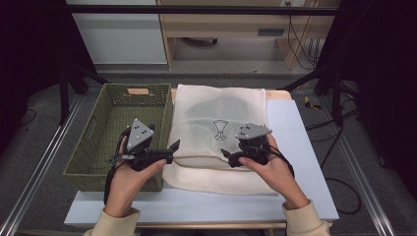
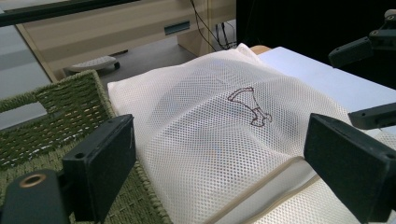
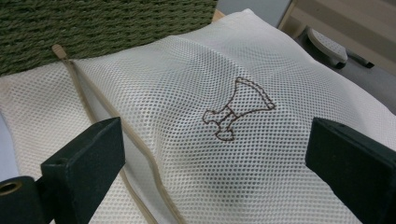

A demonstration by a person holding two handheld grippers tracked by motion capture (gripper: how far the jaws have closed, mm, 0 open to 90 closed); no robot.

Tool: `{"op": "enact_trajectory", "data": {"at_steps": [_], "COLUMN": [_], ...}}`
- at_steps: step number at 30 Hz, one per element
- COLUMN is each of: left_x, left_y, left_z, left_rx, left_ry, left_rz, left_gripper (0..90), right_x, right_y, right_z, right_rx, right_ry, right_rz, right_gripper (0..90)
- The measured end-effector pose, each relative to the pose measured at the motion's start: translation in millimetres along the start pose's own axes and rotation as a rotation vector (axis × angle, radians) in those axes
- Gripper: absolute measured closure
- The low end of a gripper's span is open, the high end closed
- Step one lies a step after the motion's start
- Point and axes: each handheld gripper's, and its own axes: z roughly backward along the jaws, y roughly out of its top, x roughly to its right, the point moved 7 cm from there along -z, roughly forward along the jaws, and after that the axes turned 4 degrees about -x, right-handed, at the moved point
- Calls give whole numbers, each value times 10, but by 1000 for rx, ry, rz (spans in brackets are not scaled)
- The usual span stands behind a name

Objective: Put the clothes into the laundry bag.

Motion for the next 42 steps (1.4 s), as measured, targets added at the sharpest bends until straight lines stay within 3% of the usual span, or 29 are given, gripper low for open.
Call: {"op": "enact_trajectory", "data": {"at_steps": [23, 42], "left_x": [-341, -863], "left_y": [3, -142], "left_z": [224, 492], "left_rx": [9, -1], "left_ry": [50, 127], "left_rz": [14, 68], "left_gripper": [68, 63], "right_x": [466, 963], "right_y": [-65, -405], "right_z": [318, 551], "right_rx": [18, 7], "right_ry": [-113, -215], "right_rz": [-147, -253], "right_gripper": [59, 60]}}
